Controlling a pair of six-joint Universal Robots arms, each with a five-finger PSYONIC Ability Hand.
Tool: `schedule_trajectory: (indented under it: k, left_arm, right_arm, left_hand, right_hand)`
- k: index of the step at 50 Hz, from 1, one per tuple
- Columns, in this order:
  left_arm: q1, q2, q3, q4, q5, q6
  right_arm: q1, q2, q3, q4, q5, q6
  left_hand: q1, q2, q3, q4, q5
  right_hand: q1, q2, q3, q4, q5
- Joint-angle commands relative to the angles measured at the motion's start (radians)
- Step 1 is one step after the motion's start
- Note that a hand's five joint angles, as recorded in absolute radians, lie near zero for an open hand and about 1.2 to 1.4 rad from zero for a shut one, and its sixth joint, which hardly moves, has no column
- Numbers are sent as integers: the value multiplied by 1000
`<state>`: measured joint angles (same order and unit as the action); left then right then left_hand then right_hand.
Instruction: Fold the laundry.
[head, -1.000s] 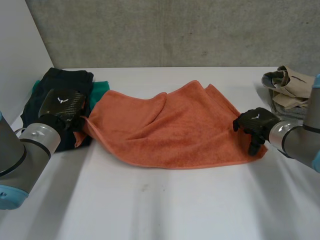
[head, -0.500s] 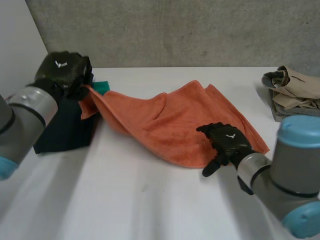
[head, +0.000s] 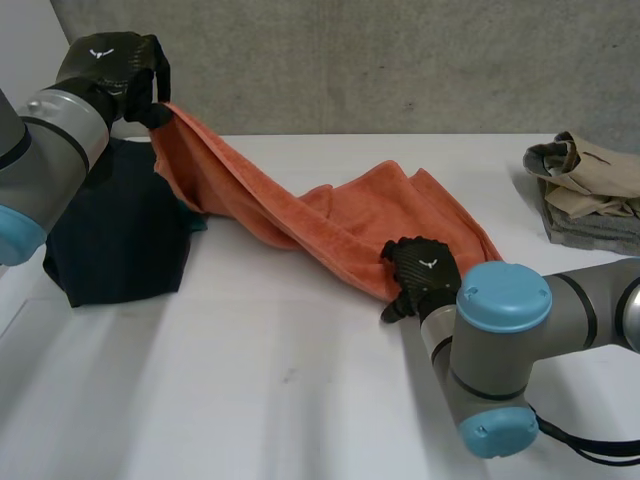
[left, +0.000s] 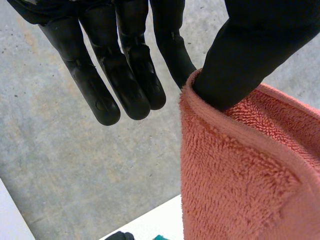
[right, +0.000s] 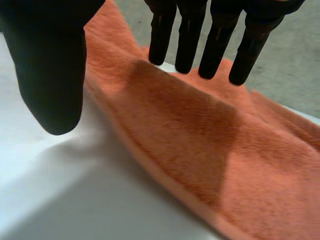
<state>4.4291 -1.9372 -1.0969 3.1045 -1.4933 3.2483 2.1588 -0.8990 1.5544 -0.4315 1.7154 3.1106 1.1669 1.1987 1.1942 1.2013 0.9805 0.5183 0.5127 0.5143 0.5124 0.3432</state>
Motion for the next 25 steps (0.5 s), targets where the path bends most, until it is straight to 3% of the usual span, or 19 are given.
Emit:
schedule_trajectory:
  k: [1,5,14,25]
  left_arm:
    - [19,3,-32,0,2,2]
    - [19,4,-47,-6,2,4]
    - [36,21,-112,-26,8,4]
    - [39,158,-287,-155,27,28]
  right_arm:
    - [-163,-6,-7,-13,21,-139]
    - [-276,-21,-7,-16,-14,-251]
    - [-388,-122,10,40,-195,-337]
    - [-504,-423,-102,558,-462,-440]
  left_hand:
    - [229,198,202,195,241]
    - [229,198,202,195,241]
    - [229,198,202,195,241]
    - [229,198,202,195,241]
  right_hand:
    - [306,311,310,312,306]
    - [877,883,881,883,878]
    - [878,884,882,884,878]
    - [878,884,882,884,878]
